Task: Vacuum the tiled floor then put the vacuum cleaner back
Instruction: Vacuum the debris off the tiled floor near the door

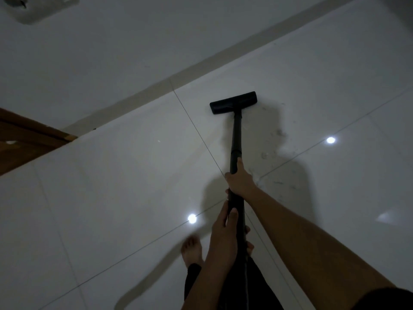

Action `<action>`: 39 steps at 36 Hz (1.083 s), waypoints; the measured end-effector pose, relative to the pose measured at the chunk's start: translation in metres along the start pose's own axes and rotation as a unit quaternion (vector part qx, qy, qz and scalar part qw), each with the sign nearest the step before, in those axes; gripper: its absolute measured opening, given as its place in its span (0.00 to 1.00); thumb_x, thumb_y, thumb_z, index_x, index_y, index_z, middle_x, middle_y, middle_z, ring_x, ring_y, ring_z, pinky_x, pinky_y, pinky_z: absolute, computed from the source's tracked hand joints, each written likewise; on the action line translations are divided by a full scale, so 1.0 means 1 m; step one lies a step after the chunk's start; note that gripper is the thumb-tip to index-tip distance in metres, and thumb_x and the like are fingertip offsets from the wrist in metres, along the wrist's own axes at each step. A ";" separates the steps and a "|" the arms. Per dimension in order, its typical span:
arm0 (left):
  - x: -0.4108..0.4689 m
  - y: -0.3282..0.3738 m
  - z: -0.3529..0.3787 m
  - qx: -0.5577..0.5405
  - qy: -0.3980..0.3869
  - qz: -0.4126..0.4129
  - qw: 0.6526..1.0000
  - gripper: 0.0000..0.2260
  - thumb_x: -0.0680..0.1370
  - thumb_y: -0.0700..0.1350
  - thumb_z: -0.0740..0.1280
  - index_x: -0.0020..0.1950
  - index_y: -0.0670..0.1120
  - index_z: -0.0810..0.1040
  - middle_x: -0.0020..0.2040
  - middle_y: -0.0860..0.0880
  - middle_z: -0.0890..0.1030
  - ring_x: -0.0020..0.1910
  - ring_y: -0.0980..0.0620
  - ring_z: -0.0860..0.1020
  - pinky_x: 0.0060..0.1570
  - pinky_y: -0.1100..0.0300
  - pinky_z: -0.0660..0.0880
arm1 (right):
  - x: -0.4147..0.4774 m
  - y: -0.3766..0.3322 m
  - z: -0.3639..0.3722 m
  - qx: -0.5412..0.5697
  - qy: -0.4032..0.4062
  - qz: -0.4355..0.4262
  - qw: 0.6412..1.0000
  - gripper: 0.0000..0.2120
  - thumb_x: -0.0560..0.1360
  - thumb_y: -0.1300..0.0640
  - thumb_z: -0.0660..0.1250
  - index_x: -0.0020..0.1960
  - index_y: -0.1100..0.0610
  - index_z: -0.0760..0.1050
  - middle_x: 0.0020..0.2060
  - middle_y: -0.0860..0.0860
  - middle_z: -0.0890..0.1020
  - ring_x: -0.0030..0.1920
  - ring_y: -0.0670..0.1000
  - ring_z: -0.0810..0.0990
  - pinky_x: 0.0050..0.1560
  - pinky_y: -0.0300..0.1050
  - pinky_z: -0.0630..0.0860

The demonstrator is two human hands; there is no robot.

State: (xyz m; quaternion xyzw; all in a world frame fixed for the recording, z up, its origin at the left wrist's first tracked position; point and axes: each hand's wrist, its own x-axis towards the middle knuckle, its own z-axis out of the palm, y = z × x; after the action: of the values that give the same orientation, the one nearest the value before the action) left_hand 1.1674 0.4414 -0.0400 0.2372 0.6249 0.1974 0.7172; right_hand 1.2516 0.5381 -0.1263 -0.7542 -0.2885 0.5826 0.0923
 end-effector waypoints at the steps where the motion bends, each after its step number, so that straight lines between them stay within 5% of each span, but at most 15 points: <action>1: -0.003 -0.002 0.003 0.002 0.003 -0.001 1.000 0.17 0.83 0.46 0.53 0.72 0.51 0.66 0.35 0.43 0.75 0.17 0.57 0.72 0.19 0.68 0.68 | -0.003 0.004 -0.002 0.004 0.002 0.002 1.000 0.35 0.79 0.59 0.56 0.78 0.47 0.41 0.56 0.62 0.76 0.29 0.49 0.76 0.31 0.41 0.76; 8: -0.022 -0.020 0.018 -0.012 -0.001 -0.007 1.000 0.17 0.82 0.48 0.54 0.71 0.54 0.66 0.36 0.42 0.76 0.20 0.54 0.73 0.20 0.65 0.70 | -0.025 0.023 -0.012 0.015 0.008 -0.015 1.000 0.34 0.79 0.60 0.56 0.79 0.50 0.42 0.55 0.58 0.73 0.31 0.48 0.75 0.25 0.35 0.70; 16: -0.038 -0.042 0.021 -0.027 -0.013 -0.012 0.999 0.16 0.82 0.47 0.54 0.69 0.54 0.68 0.36 0.41 0.76 0.21 0.51 0.73 0.20 0.65 0.69 | -0.038 0.048 -0.009 0.024 0.013 0.011 1.000 0.36 0.79 0.60 0.57 0.79 0.48 0.40 0.50 0.60 0.73 0.32 0.51 0.76 0.42 0.48 0.81; 24: -0.058 -0.070 0.008 -0.003 -0.033 -0.007 0.999 0.16 0.82 0.47 0.54 0.70 0.54 0.67 0.40 0.38 0.76 0.23 0.49 0.73 0.22 0.63 0.71 | -0.065 0.070 0.008 0.032 0.010 0.029 0.999 0.34 0.80 0.59 0.57 0.78 0.48 0.40 0.60 0.62 0.73 0.32 0.49 0.75 0.22 0.34 0.70; 31: -0.085 -0.092 -0.009 0.010 -0.041 -0.014 0.999 0.16 0.82 0.46 0.54 0.69 0.50 0.68 0.33 0.44 0.75 0.21 0.51 0.73 0.21 0.63 0.71 | -0.094 0.090 0.031 0.041 0.021 0.037 0.998 0.34 0.80 0.58 0.57 0.78 0.48 0.41 0.46 0.55 0.73 0.30 0.49 0.76 0.27 0.37 0.72; 34: -0.096 -0.102 -0.015 0.015 -0.046 -0.013 0.999 0.15 0.82 0.46 0.54 0.68 0.47 0.69 0.32 0.45 0.75 0.21 0.51 0.72 0.21 0.63 0.70 | -0.105 0.100 0.038 0.034 0.029 0.031 0.999 0.34 0.80 0.59 0.56 0.79 0.49 0.41 0.50 0.56 0.72 0.30 0.48 0.75 0.23 0.34 0.69; 39: -0.114 -0.118 -0.020 0.015 -0.062 -0.004 0.998 0.12 0.82 0.46 0.54 0.61 0.52 0.74 0.31 0.49 0.77 0.22 0.51 0.72 0.22 0.62 0.71 | -0.119 0.118 0.047 0.054 0.042 0.029 0.997 0.35 0.79 0.61 0.57 0.79 0.50 0.41 0.42 0.55 0.70 0.32 0.51 0.76 0.43 0.48 0.81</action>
State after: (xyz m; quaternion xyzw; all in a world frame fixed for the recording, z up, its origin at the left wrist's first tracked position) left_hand 1.1299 0.2821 -0.0202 0.2575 0.5832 0.1699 0.7515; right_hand 1.2276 0.3681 -0.0983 -0.7798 -0.2309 0.5676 0.1283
